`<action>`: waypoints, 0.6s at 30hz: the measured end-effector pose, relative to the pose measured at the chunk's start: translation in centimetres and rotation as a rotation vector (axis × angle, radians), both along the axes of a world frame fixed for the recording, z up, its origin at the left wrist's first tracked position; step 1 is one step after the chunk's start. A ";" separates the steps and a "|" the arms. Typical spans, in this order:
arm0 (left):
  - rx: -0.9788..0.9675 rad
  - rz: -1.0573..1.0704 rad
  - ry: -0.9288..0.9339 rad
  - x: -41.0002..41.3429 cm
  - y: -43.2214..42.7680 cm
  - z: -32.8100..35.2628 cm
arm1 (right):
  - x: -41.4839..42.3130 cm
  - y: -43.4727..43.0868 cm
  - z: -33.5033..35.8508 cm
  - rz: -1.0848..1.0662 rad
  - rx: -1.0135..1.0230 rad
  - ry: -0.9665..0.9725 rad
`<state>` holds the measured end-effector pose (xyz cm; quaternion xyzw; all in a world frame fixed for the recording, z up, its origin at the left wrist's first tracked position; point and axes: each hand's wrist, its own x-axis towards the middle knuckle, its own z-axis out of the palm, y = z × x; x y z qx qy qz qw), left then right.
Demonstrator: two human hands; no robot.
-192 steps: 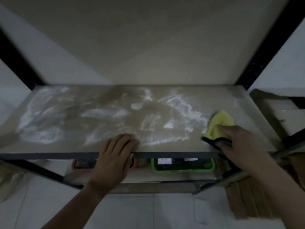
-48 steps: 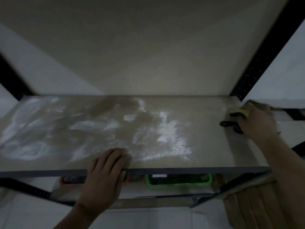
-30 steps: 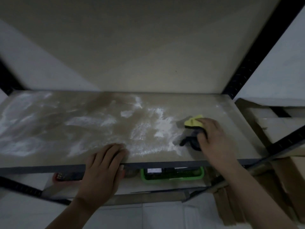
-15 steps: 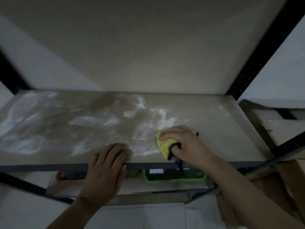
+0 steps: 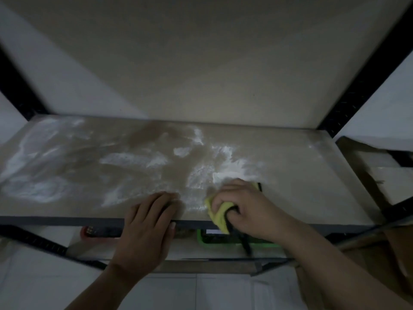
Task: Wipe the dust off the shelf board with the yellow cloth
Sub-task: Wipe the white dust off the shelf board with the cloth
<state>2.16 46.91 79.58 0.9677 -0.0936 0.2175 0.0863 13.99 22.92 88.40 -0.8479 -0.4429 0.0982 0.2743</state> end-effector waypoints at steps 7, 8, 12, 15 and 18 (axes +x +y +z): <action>0.011 -0.005 -0.010 0.0 -0.1 0.2 | 3.0 0.2 2.5 -0.237 0.220 0.314; 0.011 -0.003 -0.012 0.0 -0.1 0.1 | 3.8 -1.9 3.4 -0.322 0.269 0.241; 0.014 -0.007 -0.014 0.1 0.0 0.1 | 11.2 -12.3 3.8 -0.858 0.137 -0.094; 0.010 -0.004 -0.006 0.1 0.0 0.2 | 15.7 -17.1 0.9 -1.074 -0.178 -0.209; 0.019 0.010 0.012 0.0 0.1 0.1 | 15.6 -16.0 -1.6 -1.112 -0.440 -0.181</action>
